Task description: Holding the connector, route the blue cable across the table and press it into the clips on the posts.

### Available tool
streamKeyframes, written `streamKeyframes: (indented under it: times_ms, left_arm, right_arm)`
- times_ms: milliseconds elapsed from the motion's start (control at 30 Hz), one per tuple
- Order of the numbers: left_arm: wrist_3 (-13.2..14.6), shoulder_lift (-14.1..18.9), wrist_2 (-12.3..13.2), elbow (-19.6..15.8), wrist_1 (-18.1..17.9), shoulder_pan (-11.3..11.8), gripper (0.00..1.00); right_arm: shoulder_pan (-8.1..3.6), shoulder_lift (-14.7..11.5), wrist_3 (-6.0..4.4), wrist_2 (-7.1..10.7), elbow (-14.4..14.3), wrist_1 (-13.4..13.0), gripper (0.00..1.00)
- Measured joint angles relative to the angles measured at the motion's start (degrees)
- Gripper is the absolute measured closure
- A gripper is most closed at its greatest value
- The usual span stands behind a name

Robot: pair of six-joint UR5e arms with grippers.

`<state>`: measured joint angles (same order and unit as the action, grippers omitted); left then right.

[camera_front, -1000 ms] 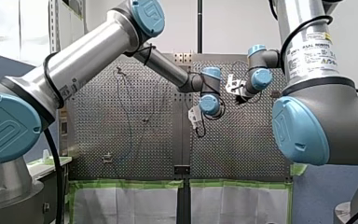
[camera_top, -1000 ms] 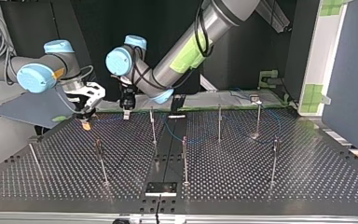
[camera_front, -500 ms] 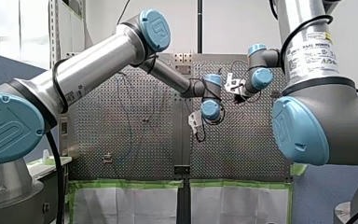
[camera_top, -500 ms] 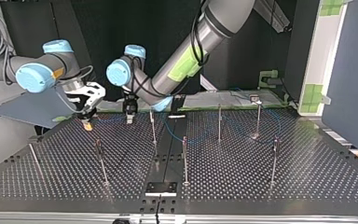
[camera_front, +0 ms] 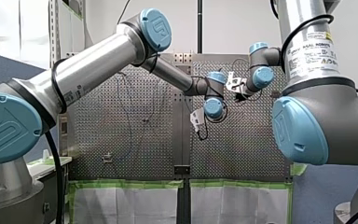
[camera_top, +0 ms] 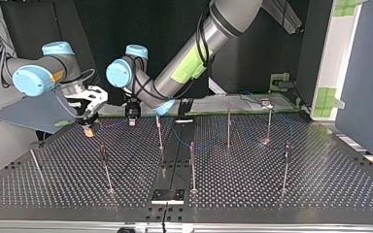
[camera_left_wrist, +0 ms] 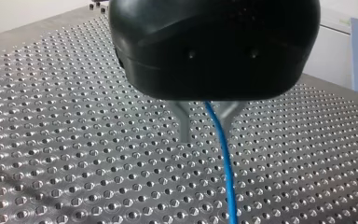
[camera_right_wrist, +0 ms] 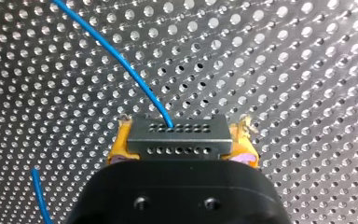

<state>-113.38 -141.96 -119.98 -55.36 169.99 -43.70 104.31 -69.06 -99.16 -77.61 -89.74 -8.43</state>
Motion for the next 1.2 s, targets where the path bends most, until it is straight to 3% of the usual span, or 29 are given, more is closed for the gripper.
streamKeyframes:
  times_ms: [200,500,767,1200]
  left_arm:
    - [-0.14,0.08,-0.28,0.01,0.91,-0.26,1.0]
    - [-0.99,1.72,-3.48,0.01,4.6,-0.83,1.0]
    - [-0.98,5.55,-4.12,0.01,4.96,-1.71,1.0]
    - [-0.65,11.63,-4.12,0.05,4.09,-1.74,1.0]
  right_arm:
    - [-0.02,-0.18,0.01,0.07,0.1,0.14,1.0]
    - [-0.02,-2.58,-0.02,0.4,1.37,0.73,1.0]
    - [-0.02,-5.57,-0.02,1.27,3.61,3.89,1.0]
    - [-0.23,-8.25,-0.48,2.08,5.55,6.67,1.0]
